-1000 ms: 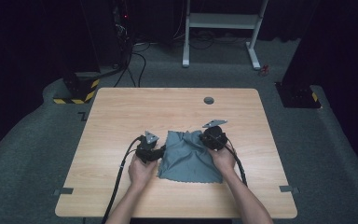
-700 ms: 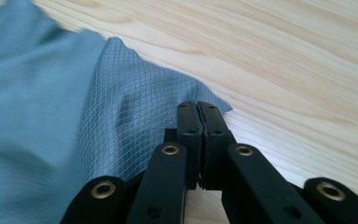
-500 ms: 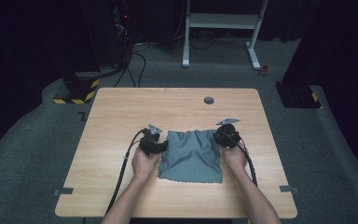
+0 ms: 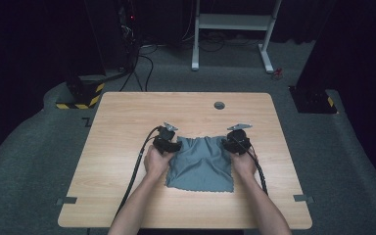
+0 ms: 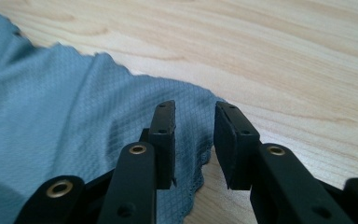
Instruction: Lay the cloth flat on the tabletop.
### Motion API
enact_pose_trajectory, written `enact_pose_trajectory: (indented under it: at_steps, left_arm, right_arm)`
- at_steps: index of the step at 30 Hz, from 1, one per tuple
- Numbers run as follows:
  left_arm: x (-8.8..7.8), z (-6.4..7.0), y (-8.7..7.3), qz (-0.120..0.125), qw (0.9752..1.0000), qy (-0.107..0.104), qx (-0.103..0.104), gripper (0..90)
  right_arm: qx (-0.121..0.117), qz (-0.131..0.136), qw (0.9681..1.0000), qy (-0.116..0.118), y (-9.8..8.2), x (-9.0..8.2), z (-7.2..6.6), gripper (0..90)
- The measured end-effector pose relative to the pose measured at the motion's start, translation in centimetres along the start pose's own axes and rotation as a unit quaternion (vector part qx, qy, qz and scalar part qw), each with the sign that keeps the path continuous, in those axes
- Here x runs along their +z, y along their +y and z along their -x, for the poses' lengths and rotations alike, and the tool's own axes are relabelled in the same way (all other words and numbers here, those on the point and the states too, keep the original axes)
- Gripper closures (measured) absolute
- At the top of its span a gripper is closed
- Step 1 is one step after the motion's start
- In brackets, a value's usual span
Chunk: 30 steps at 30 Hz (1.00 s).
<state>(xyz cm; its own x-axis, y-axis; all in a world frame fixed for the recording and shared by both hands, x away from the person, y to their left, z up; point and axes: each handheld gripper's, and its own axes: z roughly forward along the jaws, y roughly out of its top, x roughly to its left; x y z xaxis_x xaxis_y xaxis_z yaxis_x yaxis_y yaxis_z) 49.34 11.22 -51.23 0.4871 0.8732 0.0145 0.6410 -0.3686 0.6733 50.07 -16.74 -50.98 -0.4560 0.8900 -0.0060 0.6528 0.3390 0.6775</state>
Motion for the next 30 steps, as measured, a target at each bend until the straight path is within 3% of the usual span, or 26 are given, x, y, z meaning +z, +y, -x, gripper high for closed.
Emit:
enact_pose_trajectory:
  at_steps: [2, 6, 8, 10, 13, 17, 20, 23, 25, 30]
  left_arm:
    - [0.0, 0.0, 0.3, -0.01, 0.9999, -0.008, -0.006, 61.0]
    - [0.2, 0.8, 1.1, -0.031, 0.9993, -0.01, 0.019, 79.0]
    - [0.3, 0.9, 1.2, -0.03, 0.9992, -0.016, 0.019, 87.7]
    - [0.2, 0.8, 1.1, -0.026, 0.9994, -0.015, 0.016, 89.2]
    - [0.0, 0.3, 0.8, -0.024, 0.9991, 0.014, 0.032, 89.8]
    - [-1.2, -1.0, 0.2, 0.001, 0.9996, 0.023, 0.016, 89.9]
    - [-1.7, -1.3, 0.3, 0.008, 0.9989, 0.036, 0.03, 89.8]
    - [-1.5, -1.6, 0.4, 0.02, 0.9988, 0.04, 0.021, 89.7]
    - [-1.0, -1.7, 0.3, 0.017, 0.9987, 0.045, 0.019, 89.7]
    - [0.1, -1.6, 0.5, 0.008, 0.9975, 0.062, 0.035, 89.6]
  right_arm:
    - [-0.007, -0.003, 1.0, -0.004, -0.1, 0.3, -0.1, 71.8]
    - [-0.031, -0.005, 0.9995, 0.002, 0.0, 0.3, -0.4, 82.7]
    - [-0.036, -0.007, 0.9993, -0.001, 0.0, 0.3, -0.5, 88.0]
    - [-0.03, -0.008, 0.9995, 0.001, 0.0, 0.3, -0.3, 89.0]
    - [-0.027, -0.011, 0.9996, -0.002, -0.1, 0.1, -0.1, 89.2]
    - [-0.029, 0.0, 0.9996, 0.005, 0.1, -0.3, 0.0, 89.4]
    - [-0.037, 0.011, 0.9992, 0.006, 0.4, -0.6, -0.5, 89.6]
    - [-0.044, -0.004, 0.999, 0.0, 0.9, 0.1, -0.7, 89.7]
    - [-0.039, 0.001, 0.9992, -0.004, 1.4, 0.2, -0.6, 89.7]
    - [-0.038, -0.008, 0.9991, -0.015, 2.3, 0.8, -0.6, 89.7]
